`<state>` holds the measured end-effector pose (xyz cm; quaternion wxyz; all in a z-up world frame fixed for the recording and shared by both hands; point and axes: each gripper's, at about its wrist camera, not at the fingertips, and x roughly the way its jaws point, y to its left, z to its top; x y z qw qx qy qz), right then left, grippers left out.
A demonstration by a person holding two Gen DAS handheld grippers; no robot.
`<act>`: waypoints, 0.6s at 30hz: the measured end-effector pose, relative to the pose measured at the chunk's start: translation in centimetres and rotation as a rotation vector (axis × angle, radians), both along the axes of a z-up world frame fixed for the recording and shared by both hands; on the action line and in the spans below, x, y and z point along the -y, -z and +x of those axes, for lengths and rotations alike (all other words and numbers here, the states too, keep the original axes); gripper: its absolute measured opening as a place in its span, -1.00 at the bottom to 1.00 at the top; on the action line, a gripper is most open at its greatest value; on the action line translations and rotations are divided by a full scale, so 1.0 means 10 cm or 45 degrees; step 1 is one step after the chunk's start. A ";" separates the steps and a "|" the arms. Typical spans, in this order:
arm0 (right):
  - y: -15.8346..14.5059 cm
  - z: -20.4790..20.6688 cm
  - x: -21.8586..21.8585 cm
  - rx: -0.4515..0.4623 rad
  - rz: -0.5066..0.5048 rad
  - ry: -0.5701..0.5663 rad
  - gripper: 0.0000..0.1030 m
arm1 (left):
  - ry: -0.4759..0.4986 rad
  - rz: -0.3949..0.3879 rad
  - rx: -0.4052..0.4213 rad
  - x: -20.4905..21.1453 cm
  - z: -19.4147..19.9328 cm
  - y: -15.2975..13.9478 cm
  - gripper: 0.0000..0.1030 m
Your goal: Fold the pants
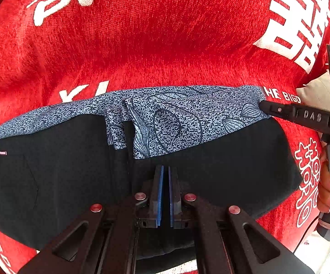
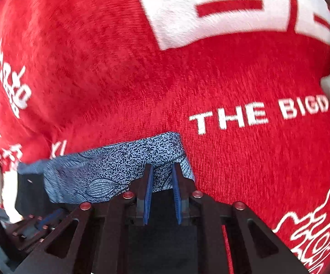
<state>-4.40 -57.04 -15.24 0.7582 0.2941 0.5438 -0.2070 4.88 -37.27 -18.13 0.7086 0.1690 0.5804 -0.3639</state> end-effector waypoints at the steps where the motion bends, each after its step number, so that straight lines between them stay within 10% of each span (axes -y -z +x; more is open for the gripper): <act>1: -0.01 0.05 -0.07 -0.018 -0.032 -0.026 -0.64 | -0.002 0.001 0.001 0.00 -0.01 0.00 -0.89; 18: -0.30 -0.35 -0.47 -0.041 0.046 -0.089 -0.41 | -0.031 0.089 0.055 0.10 -0.07 -0.17 -0.89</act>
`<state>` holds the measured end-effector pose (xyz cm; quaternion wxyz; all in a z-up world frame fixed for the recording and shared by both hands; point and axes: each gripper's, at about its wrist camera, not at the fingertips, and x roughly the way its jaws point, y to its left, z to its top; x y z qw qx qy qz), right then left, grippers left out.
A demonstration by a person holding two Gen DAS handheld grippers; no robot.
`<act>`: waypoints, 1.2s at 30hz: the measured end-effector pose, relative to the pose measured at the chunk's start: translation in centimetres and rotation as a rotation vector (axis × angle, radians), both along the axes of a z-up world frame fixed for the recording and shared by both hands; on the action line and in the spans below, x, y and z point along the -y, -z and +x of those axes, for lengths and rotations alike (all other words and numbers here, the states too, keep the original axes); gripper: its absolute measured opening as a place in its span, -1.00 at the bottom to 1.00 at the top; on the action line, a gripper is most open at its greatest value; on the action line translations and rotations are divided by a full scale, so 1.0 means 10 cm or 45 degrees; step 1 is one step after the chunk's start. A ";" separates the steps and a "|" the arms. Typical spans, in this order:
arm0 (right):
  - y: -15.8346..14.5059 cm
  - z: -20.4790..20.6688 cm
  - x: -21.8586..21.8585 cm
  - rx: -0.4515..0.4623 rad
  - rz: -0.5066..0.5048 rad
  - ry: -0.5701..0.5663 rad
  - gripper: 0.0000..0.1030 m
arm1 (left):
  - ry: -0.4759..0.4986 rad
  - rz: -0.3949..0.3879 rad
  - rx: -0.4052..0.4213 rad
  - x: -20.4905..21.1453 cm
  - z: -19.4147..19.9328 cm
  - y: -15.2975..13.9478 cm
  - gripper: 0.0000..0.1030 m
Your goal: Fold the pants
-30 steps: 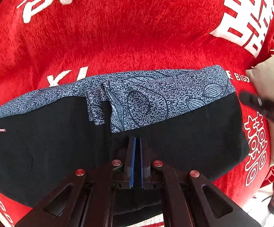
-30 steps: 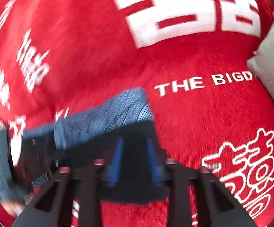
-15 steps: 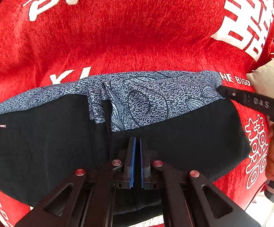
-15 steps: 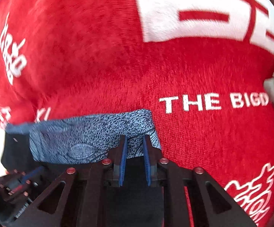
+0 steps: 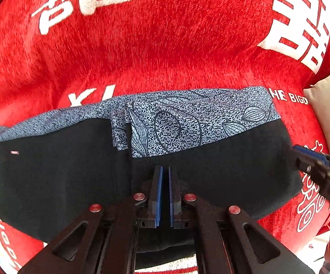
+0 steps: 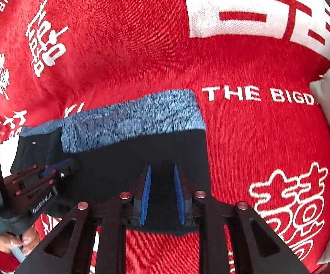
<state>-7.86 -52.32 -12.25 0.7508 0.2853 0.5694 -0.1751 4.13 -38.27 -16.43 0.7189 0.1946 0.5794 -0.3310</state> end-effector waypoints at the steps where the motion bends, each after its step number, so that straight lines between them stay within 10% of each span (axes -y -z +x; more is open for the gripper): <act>1: 0.00 -0.02 -0.01 -0.008 0.002 0.001 -0.27 | 0.001 0.009 0.007 0.01 0.00 -0.02 -0.72; 4: -0.03 -0.06 0.00 -0.021 0.001 -0.002 -0.12 | -0.022 0.001 0.075 0.01 -0.01 -0.15 0.57; 36: 0.21 0.35 -0.66 -0.161 -0.216 -0.184 0.58 | -0.263 0.132 -0.052 -0.95 -0.01 -0.22 0.57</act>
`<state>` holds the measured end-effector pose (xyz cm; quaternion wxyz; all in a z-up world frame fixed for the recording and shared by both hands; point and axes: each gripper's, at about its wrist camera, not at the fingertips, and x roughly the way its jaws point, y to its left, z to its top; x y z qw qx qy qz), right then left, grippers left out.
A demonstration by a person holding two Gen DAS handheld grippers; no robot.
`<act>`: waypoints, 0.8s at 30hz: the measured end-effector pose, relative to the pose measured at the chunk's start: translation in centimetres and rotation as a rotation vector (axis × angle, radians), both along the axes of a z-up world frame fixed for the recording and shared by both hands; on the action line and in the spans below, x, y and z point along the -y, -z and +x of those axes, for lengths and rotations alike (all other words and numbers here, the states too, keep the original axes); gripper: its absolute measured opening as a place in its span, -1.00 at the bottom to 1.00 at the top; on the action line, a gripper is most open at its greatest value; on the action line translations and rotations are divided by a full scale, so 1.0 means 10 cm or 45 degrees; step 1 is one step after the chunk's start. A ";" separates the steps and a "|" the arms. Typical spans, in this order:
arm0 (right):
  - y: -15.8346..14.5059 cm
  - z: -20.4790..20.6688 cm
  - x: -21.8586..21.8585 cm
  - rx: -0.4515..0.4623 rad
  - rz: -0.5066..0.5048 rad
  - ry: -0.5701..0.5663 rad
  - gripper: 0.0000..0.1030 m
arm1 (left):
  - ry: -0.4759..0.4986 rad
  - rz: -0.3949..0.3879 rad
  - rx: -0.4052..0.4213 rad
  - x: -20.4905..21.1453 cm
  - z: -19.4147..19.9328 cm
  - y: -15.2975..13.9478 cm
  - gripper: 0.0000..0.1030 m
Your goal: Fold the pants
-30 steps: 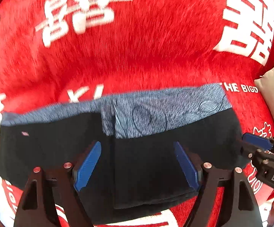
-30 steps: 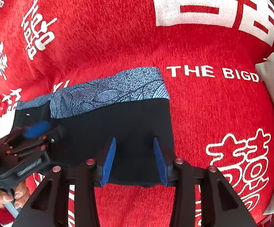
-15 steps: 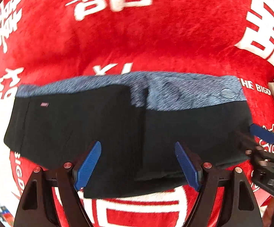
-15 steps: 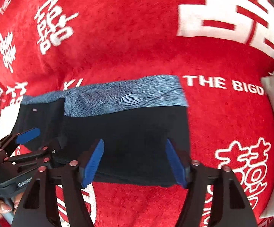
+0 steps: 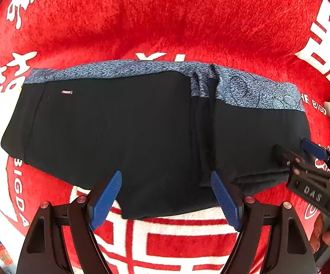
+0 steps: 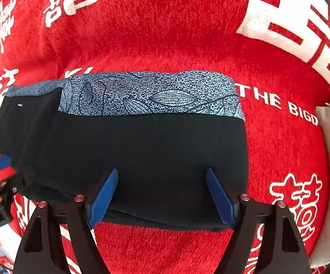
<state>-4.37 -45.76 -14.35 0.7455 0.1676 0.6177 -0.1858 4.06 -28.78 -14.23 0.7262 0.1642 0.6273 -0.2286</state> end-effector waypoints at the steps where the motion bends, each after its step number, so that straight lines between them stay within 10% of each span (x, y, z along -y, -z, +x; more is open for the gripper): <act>1: 0.00 0.01 -0.01 -0.008 -0.014 0.021 0.58 | 0.001 -0.004 -0.002 -0.04 0.02 -0.01 0.57; 16: -0.08 0.22 -0.34 -0.125 -0.093 0.084 0.59 | -0.147 -0.071 -0.058 -0.78 0.32 -0.02 0.57; 24: -0.20 0.51 -0.80 0.019 0.035 -0.060 0.59 | -0.281 -0.190 -0.048 -1.38 0.59 0.00 0.57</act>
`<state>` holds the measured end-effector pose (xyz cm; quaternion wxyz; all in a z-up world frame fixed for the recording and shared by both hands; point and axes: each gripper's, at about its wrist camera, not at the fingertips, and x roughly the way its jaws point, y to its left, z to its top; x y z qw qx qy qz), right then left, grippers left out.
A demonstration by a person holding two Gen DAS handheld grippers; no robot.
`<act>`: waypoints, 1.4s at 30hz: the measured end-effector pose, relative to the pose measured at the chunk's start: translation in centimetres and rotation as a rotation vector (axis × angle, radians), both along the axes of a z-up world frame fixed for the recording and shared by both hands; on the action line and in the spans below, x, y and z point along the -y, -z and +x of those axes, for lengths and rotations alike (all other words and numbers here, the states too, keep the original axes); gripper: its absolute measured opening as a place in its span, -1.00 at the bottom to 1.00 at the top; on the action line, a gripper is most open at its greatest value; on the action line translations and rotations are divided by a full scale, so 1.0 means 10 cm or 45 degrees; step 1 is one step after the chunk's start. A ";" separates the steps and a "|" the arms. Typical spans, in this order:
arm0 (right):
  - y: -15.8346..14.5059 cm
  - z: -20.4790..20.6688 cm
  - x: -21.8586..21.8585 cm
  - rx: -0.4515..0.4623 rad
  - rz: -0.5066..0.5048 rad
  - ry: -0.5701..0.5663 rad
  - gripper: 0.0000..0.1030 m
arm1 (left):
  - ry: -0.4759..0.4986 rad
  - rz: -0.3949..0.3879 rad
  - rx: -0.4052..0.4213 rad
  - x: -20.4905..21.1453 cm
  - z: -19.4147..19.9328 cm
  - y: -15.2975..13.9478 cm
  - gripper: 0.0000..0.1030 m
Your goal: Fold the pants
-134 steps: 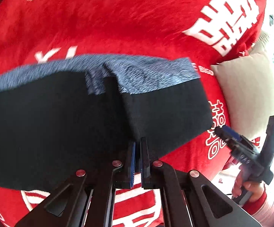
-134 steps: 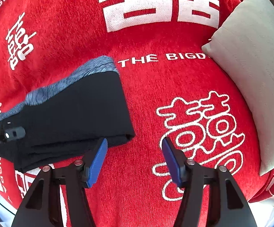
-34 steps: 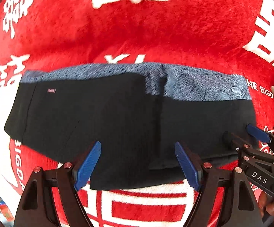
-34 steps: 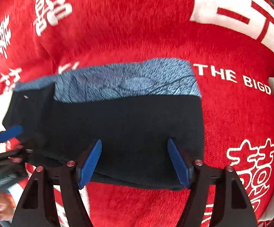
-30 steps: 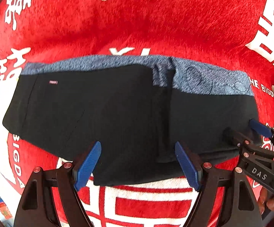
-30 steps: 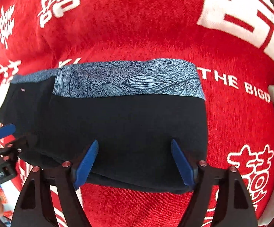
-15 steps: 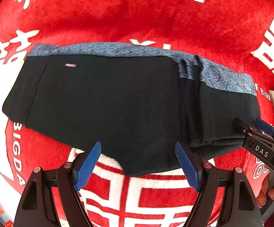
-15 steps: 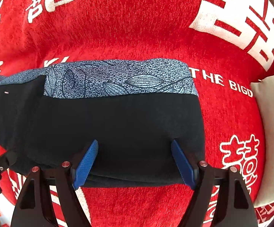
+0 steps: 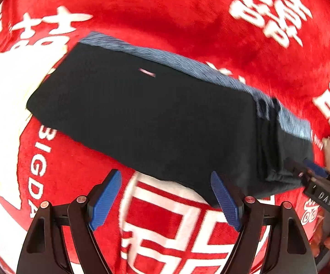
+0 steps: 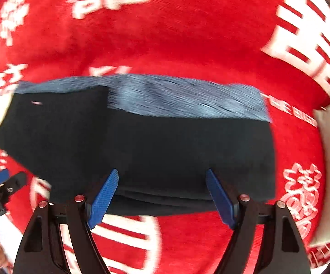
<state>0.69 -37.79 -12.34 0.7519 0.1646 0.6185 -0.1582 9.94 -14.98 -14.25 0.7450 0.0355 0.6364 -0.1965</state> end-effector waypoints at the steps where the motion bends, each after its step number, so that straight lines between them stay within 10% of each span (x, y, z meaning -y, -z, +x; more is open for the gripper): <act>1: 0.05 0.06 -0.06 -0.001 0.021 -0.018 0.59 | -0.026 -0.033 -0.001 -0.10 0.05 0.01 0.57; 14: 0.49 0.22 -0.38 -0.108 -0.026 -0.209 0.67 | -0.482 -0.525 -0.042 -1.23 0.72 0.44 0.57; 23: 0.58 0.31 -0.41 -0.130 -0.045 -0.196 0.73 | -0.587 -0.754 -0.124 -1.40 0.73 0.72 0.57; 36: 0.54 0.26 -0.43 -0.127 -0.047 -0.198 0.73 | -0.685 -0.713 -0.100 -1.25 0.98 0.65 0.58; 40: 0.49 0.24 -0.42 -0.128 -0.040 -0.207 0.73 | -0.660 -0.493 -0.058 -1.17 1.00 0.59 -0.45; 42: 0.41 0.26 -0.41 -0.125 -0.031 -0.200 0.72 | -0.637 -0.454 -0.041 -1.15 1.00 0.55 -0.48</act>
